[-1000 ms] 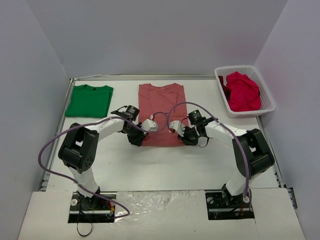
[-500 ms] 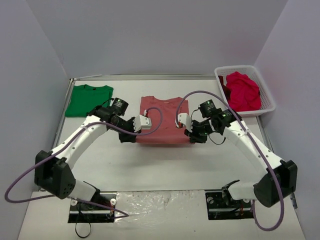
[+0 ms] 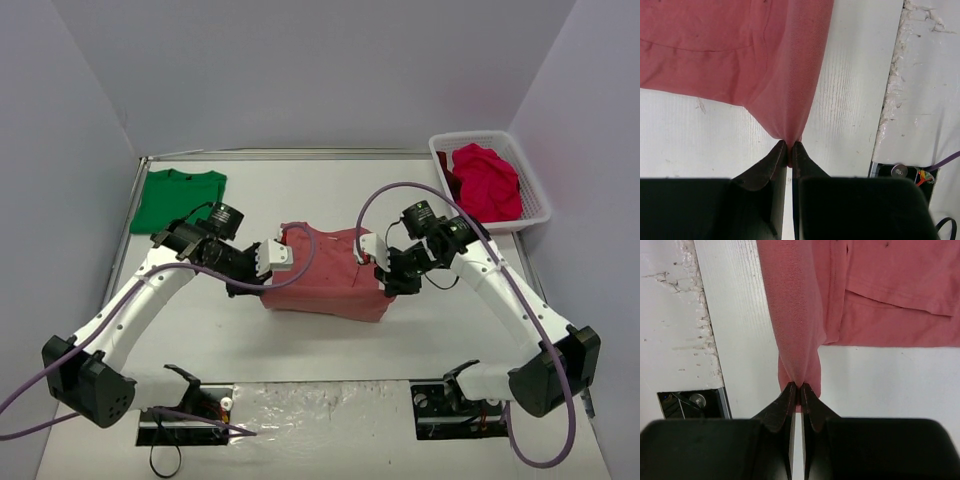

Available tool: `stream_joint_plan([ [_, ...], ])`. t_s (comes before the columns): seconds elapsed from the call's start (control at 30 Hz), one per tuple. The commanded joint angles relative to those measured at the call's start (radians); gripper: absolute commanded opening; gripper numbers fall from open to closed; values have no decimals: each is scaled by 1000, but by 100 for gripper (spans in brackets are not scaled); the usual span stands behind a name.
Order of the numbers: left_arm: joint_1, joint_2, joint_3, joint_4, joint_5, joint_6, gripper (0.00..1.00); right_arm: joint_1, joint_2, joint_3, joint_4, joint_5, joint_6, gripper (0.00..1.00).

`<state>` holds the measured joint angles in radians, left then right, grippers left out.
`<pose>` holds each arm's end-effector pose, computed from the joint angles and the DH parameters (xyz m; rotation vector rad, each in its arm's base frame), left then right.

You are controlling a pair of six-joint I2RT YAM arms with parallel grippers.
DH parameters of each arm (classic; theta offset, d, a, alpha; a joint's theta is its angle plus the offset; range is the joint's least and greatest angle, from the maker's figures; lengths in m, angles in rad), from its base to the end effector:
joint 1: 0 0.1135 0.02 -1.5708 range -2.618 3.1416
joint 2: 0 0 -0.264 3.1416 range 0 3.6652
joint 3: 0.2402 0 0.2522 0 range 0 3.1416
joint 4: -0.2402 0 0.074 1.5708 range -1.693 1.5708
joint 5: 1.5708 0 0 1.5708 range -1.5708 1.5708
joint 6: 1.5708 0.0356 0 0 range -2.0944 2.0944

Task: Fold and stack the t-shirts
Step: Fold the long partially folded tshirt into a neat square

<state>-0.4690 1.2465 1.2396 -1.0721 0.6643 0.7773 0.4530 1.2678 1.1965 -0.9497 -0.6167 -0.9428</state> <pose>0.1947 -0.1233 0.3321 1.6109 1.8760 -0.7447 0.2101 0.1252 0.3200 -1.7133 1.7062 0.5795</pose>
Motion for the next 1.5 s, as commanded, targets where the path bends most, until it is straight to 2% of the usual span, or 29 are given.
stream_joint_plan([
  [0.0, 6, 53, 44, -19, -38, 10, 2, -10, 62, 38, -72, 51, -42, 0],
  [0.47, 27, 310, 303, 1, -95, 30, 2, -120, 334, 282, -67, 43, -120, 0],
  [0.73, 93, 424, 425, 12, -92, 60, 2, -157, 519, 460, -73, 48, -142, 0],
  [1.2, 173, 777, 716, -20, -39, 120, 2, -234, 899, 848, -141, 61, -174, 0],
  [1.37, 179, 913, 871, -61, -20, 132, 2, -260, 990, 931, -152, 69, -174, 0],
  [1.47, 182, 956, 899, -75, -23, 135, 5, -267, 1047, 962, -141, 72, -166, 1],
])
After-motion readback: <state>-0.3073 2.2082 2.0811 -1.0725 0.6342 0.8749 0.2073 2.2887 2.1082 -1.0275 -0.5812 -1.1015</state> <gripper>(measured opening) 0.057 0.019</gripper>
